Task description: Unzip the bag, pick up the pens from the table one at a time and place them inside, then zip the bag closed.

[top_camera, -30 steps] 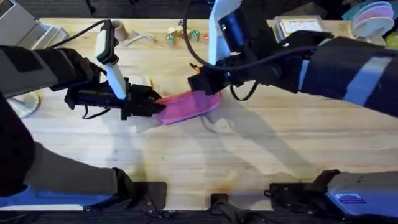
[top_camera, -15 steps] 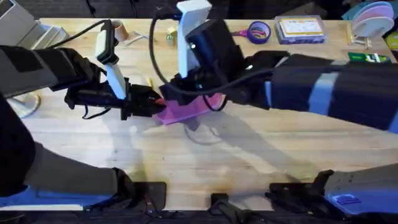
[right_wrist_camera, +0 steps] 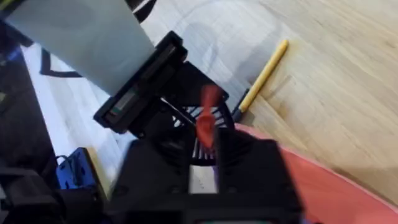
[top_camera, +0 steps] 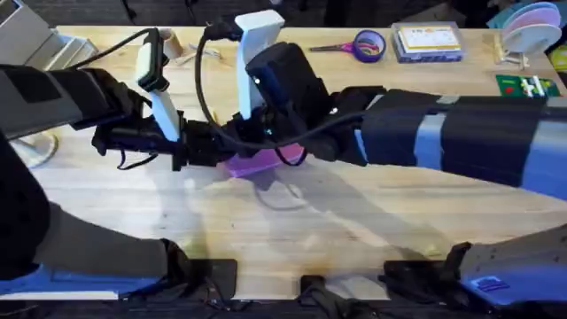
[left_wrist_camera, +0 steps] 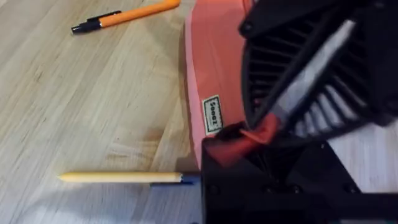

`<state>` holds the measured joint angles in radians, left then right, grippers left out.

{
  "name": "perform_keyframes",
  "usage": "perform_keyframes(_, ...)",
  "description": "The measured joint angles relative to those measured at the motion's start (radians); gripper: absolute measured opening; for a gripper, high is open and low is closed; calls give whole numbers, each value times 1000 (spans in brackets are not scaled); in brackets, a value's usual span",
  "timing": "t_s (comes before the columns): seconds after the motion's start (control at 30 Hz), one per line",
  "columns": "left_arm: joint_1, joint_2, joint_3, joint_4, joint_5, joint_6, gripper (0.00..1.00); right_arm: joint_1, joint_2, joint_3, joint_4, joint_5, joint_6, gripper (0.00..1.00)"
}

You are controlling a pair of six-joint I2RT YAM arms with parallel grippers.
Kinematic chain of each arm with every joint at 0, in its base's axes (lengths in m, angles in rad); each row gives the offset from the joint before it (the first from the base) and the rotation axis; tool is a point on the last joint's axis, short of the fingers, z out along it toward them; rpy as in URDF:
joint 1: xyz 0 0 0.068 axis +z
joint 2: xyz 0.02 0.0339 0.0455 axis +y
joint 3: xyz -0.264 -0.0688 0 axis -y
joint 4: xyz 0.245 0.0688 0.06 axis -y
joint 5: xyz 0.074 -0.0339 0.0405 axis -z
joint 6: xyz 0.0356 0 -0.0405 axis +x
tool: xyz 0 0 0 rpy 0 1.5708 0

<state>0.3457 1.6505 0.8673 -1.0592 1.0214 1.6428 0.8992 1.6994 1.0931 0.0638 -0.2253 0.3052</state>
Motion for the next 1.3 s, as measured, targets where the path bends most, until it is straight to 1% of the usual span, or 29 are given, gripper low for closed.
perform_keyframes(0.1, 0, 0, 0, 1, 0, 0, 42, -4, -1, 0, -1, -4, 2, 86)
perform_keyframes(0.13, 0, 0, 0, 1, 1, 0, 42, -6, -1, 0, -3, -9, 1, 152)
perform_keyframes(0.17, 0, 0, 0, 0, 1, 0, 42, -8, -3, 0, -4, -15, -2, 238)
perform_keyframes(0.2, -1, 0, 0, 0, 1, 0, 42, -18, -34, 0, -38, -31, -14, 608)
perform_keyframes(0.27, -1, 0, 0, 0, 1, 0, 42, -34, -64, 0, -71, -37, -22, 897)
perform_keyframes(0.3, -1, 0, 0, 0, 1, 0, 42, -46, -81, 0, -92, -39, -28, 971)
perform_keyframes(0.37, -1, 0, 0, 0, 1, 0, 42, -75, -118, 0, -138, -41, -29, 995)
perform_keyframes(0.6, -1, 0, 0, 0, 1, 0, 43, -167, -210, 0, -274, -42, -52, 998)
perform_keyframes(0.73, -1, 0, 0, 0, 1, 0, 43, -191, -239, 0, -328, -42, -87, 998)
perform_keyframes(0.83, -1, 0, 0, 0, 1, 0, 43, -198, -253, 0, -337, -42, -105, 998)
perform_keyframes(0.87, -1, 0, 0, 1, 1, 2, 90, -199, -256, 0, -337, -42, -110, 998)
perform_keyframes(0.9, -1, 0, 0, 0, 1, 3, 216, -199, -257, 0, -337, -43, -116, 998)
perform_keyframes(0.97, -1, 0, 0, -6, -1, 1, 509, -199, -258, 0, -338, -43, -125, 998)
perform_keyframes(1.03, -1, 0, 0, -6, -1, 1, 836, -199, -258, 0, -342, -43, -129, 998)
perform_keyframes(1.07, -1, 0, 0, -7, -1, -1, 950, -199, -258, 0, -345, -43, -131, 998)
perform_keyframes(1.1, -1, 0, 0, -6, -1, 0, 982, -199, -258, 0, -349, -43, -132, 998)
perform_keyframes(1.2, -1, 0, 0, -3, -5, 0, 992, -199, -258, 5, -394, -43, -150, 997)
perform_keyframes(1.3, -1, 0, 0, -5, -6, 0, 994, -199, -258, 32, -481, -45, -193, 997)
